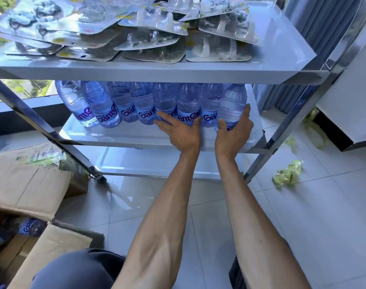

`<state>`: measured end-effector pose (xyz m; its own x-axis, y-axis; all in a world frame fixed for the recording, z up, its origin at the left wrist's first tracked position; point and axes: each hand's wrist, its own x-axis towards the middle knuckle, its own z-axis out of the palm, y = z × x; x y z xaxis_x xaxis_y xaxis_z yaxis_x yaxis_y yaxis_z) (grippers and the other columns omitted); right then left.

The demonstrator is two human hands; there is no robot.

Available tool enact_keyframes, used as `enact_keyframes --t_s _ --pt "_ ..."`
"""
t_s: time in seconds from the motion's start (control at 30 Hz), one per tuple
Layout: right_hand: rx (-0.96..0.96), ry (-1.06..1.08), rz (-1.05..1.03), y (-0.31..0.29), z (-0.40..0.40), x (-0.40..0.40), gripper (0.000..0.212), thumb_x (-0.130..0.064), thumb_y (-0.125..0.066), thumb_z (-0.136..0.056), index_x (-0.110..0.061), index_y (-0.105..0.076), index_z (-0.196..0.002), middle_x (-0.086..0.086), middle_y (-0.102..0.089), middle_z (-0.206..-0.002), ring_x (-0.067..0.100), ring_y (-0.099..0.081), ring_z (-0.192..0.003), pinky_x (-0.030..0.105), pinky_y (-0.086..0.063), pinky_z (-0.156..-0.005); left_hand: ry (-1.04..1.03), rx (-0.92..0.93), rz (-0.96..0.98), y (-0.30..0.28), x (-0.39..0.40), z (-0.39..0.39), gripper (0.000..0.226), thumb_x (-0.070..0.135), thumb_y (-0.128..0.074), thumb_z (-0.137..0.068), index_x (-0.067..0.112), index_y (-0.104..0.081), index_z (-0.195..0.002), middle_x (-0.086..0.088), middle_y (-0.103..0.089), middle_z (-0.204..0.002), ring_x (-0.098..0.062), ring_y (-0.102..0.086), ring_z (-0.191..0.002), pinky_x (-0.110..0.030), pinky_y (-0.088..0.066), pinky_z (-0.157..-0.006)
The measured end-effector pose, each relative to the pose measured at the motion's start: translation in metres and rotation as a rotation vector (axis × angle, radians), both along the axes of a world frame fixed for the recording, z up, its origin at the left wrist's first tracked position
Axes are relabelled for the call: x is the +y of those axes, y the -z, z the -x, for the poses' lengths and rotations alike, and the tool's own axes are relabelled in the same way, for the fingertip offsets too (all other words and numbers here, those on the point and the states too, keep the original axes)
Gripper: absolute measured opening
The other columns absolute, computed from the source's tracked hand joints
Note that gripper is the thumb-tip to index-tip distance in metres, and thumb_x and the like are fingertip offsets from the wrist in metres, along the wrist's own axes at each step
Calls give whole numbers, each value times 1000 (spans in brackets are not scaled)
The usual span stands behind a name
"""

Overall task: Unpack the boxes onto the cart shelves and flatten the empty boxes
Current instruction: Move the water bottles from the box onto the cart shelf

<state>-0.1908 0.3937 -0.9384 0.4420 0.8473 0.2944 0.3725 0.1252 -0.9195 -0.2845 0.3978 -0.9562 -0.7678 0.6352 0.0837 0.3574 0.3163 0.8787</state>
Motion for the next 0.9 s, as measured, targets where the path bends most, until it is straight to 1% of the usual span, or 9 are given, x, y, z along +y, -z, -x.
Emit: enact_keyframes --t_s 0.13,0.2,0.4,0.47,0.53,0.6,0.67,0.77,0.9 --pt "53 61 -52 3 5 13 72 -11 -72 -86 -8 -37 -149 11 -49 -142 27 -47 -130 21 -34 -102 14 83 39 8 -3 -2 126 58 -74 -78 3 10 -155 -26 1 -162 -40 -11 -149 -51 -41 -105" --pt "38 85 -42 6 5 17 71 -15 -72 -87 -9 -37 -149 9 -48 -145 26 -46 -133 21 -32 -104 -2 115 35 8 -3 -4 125 59 -72 -78 3 8 -155 -24 1 -162 -40 -14 -149 -52 -44 -103" --pt "7 44 40 24 -4 26 80 -6 -76 -81 -12 -35 -150 8 -51 -142 25 -47 -132 39 -42 -109 -45 170 49 9 2 -4 130 71 -69 -73 1 5 -155 -21 -1 -163 -38 -16 -149 -51 -46 -99" --pt "28 74 91 26 -5 34 77 -7 -77 -80 -12 -38 -146 8 -54 -140 25 -51 -130 40 -44 -108 -41 192 48 11 1 -5 128 72 -66 -76 0 5 -155 -21 -1 -163 -38 -16 -149 -51 -46 -99" --pt "49 83 119 22 -3 45 66 -7 -77 -80 -12 -44 -138 8 -60 -132 26 -57 -122 40 -49 -102 -45 220 45 14 1 -6 125 72 -63 -78 -1 4 -155 -23 -1 -163 -39 -17 -148 -51 -48 -98" --pt "33 53 127 18 -3 58 57 -8 -73 -82 -10 -47 -134 9 -62 -127 27 -60 -117 35 -50 -96 -48 245 48 16 1 -7 123 71 -61 -80 -1 3 -155 -23 -2 -162 -40 -19 -147 -51 -49 -97" --pt "-11 4 150 13 -2 71 56 -10 -68 -85 -7 -46 -137 12 -60 -129 30 -58 -118 35 -48 -97 -47 259 63 18 3 -7 121 70 -60 -81 -1 4 -155 -24 -1 -162 -40 -20 -147 -50 -49 -97" --pt "-85 -12 229 14 3 82 65 -10 -65 -85 -10 -40 -144 18 -53 -130 34 -53 -118 42 -46 -98 -49 281 94 21 6 -7 120 67 -61 -82 -2 5 -154 -25 0 -162 -41 -19 -147 -49 -50 -97" --pt "-136 -1 215 21 6 82 70 -11 -63 -87 -11 -33 -150 14 -53 -135 32 -50 -123 39 -41 -99 -48 306 108 25 9 -6 118 67 -60 -83 -3 5 -154 -26 1 -162 -41 -19 -147 -47 -49 -98"
